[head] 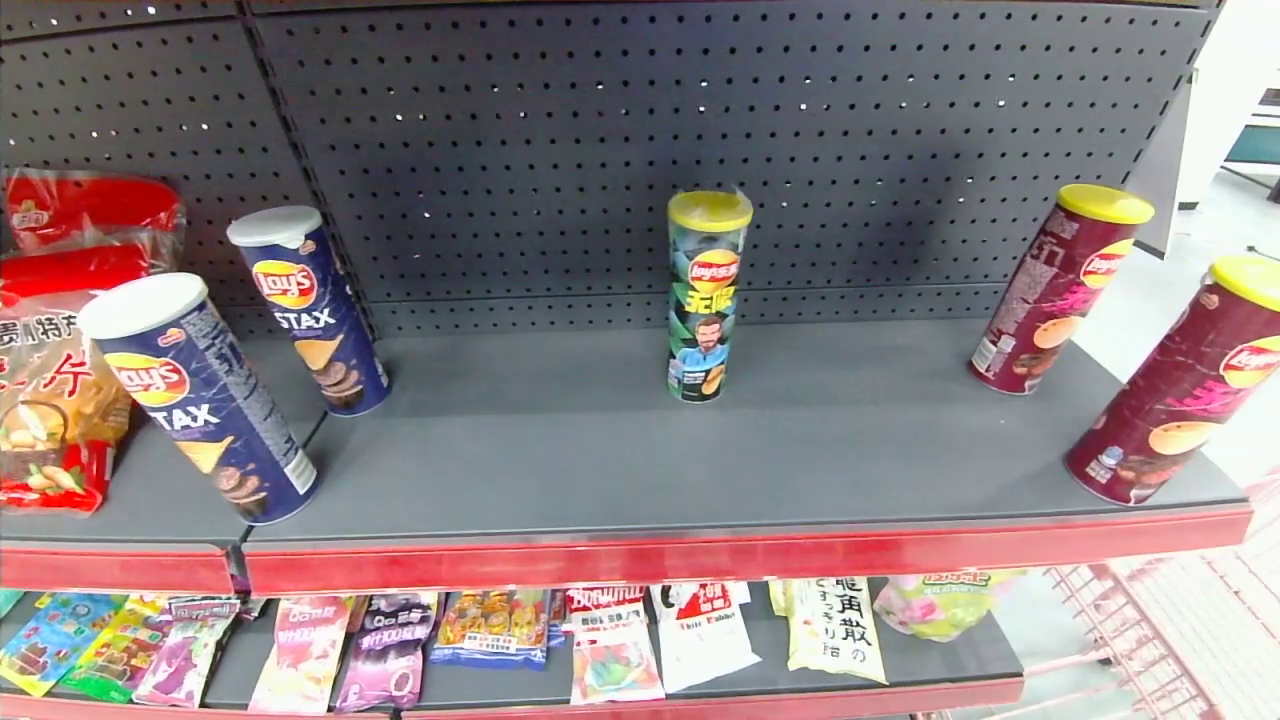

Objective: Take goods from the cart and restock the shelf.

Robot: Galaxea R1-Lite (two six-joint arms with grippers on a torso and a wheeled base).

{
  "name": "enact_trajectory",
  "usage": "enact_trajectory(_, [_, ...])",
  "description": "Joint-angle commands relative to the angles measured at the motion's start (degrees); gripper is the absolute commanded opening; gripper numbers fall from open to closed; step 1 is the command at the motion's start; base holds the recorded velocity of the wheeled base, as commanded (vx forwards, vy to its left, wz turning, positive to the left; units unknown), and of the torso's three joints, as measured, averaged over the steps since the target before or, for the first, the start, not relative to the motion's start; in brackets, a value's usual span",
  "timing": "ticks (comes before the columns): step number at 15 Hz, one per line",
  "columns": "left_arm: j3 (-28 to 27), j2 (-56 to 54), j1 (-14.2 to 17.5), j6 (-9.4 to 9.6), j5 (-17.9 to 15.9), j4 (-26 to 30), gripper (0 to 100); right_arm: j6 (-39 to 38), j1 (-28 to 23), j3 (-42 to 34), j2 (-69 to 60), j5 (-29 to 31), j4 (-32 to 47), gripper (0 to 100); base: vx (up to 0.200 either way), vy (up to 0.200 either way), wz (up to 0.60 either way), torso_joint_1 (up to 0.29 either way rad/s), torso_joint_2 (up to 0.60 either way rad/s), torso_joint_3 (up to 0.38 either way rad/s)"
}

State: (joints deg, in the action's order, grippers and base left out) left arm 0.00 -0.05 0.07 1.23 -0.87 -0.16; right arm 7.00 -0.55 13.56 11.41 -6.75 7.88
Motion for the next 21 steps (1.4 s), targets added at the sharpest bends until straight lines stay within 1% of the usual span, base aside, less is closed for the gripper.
enact_trajectory(1, [-0.09,0.05,0.01,0.00,-0.01,-0.02,100,0.03,0.02,-0.55,-0.60,-0.01,-0.05,0,0.000,0.000,0.00,0.000,0.00,0.000])
enact_trajectory(4, [0.00,0.05,0.01,0.00,-0.01,-0.02,100,0.03,0.02,-1.43,-1.39,-0.98,-0.05,0,0.000,0.000,0.00,0.000,0.00,0.000])
enact_trajectory(7, [0.00,0.05,0.01,-0.09,-0.01,-0.02,100,0.03,0.02,-1.78,-1.65,-1.16,-0.05,0,0.200,0.000,0.00,-0.006,0.00,0.002])
enact_trajectory(13, [-0.09,0.05,0.01,-0.35,-0.01,0.07,100,0.03,0.11,-2.57,-1.74,-1.24,0.04,0,0.000,0.000,0.00,0.000,0.00,0.000])
enact_trajectory(16, [-0.09,1.37,-0.25,-0.18,-0.10,0.07,100,0.03,0.28,-2.92,-2.62,-2.56,-0.05,0,0.000,0.000,0.00,0.000,0.00,0.000])
enact_trajectory(17, [-0.09,1.81,-0.42,-0.18,-0.89,0.07,100,0.03,0.28,-2.92,-2.71,-2.47,-0.05,0,0.000,0.000,0.00,0.000,0.00,0.000])
enact_trajectory(18, [-0.09,1.46,-0.34,-0.35,-4.14,-0.02,100,0.03,0.28,-2.48,-2.71,-2.65,-0.05,0,0.000,0.000,0.00,0.000,0.00,0.000])
enact_trajectory(20, [-0.09,1.37,-0.34,0.97,-5.29,-0.28,100,0.03,0.28,-2.04,-2.01,-2.65,0.04,0,0.000,0.000,0.00,0.000,0.00,0.000])
enact_trajectory(21, [-6.50,4.44,-1.13,-0.97,-7.92,-1.69,100,0.03,0.11,-1.95,-1.92,-2.30,0.04,0,0.000,0.000,0.00,0.000,0.00,0.000])
